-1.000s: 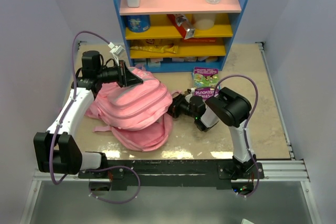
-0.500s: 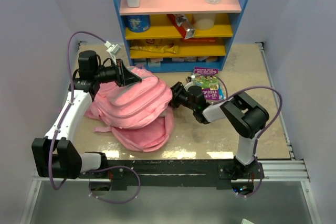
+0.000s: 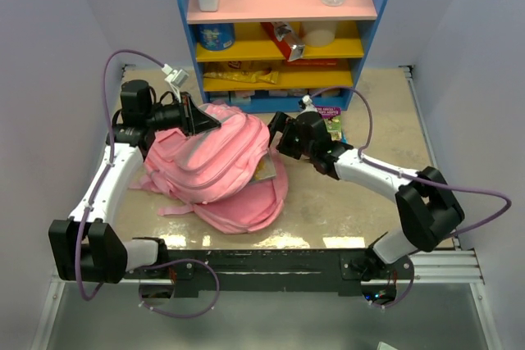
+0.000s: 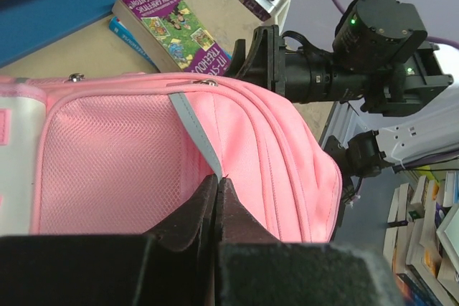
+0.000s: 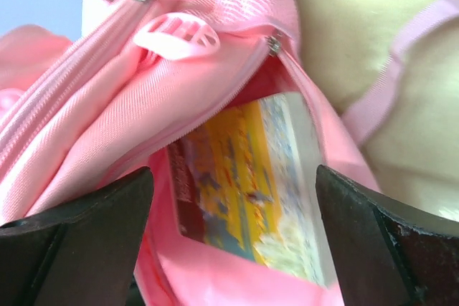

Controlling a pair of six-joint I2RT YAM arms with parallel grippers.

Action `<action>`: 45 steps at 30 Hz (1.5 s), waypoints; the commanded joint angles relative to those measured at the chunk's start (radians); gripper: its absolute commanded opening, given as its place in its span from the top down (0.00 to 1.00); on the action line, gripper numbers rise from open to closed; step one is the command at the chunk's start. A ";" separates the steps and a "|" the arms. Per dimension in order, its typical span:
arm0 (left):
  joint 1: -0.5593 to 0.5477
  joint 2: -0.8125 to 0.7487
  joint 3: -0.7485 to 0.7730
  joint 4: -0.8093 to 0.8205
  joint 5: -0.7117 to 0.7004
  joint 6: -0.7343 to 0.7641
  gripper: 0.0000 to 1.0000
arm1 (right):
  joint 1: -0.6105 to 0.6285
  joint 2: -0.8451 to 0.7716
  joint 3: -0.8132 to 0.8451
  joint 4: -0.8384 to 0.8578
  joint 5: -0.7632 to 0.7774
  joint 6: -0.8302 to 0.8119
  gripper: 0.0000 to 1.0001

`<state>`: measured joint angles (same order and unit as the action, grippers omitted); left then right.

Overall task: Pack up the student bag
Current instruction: Place the book in the student bag.

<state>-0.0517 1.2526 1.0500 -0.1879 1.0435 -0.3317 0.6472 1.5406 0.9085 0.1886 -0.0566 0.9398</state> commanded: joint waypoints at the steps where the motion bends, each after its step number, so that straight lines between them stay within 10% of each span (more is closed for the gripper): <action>1: 0.010 -0.044 0.025 0.091 0.047 -0.020 1.00 | 0.006 -0.068 0.099 -0.223 0.050 -0.111 0.02; 7: 0.012 -0.045 0.022 0.085 0.041 -0.007 1.00 | -0.043 -0.194 0.069 -0.445 0.239 -0.092 0.34; 11: 0.012 -0.044 0.015 0.084 0.047 -0.009 1.00 | -0.189 -0.319 -0.026 -0.446 0.297 -0.108 0.82; 13: 0.012 -0.045 0.013 0.081 0.049 -0.007 1.00 | -0.242 -0.320 -0.028 -0.475 0.316 -0.125 0.80; 18: 0.013 -0.051 0.013 0.074 0.055 0.000 1.00 | -0.357 -0.268 -0.045 -0.451 0.248 -0.153 0.23; 25: 0.013 -0.050 0.013 0.064 0.058 0.016 1.00 | -0.431 -0.221 -0.183 -0.342 0.062 -0.092 0.15; 30: 0.015 -0.047 0.015 0.067 0.056 0.014 1.00 | -0.414 -0.309 -0.290 -0.139 -0.087 -0.046 0.38; 35: 0.013 -0.039 0.012 0.094 0.056 -0.013 1.00 | -0.269 -0.310 -0.283 -0.110 -0.034 0.005 1.00; 45: 0.013 -0.038 0.034 0.091 0.064 -0.024 1.00 | -0.058 -0.053 -0.181 0.021 0.054 0.080 1.00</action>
<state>-0.0498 1.2526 1.0370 -0.2031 1.0519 -0.3317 0.5613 1.4139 0.6750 0.1284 -0.0414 0.9779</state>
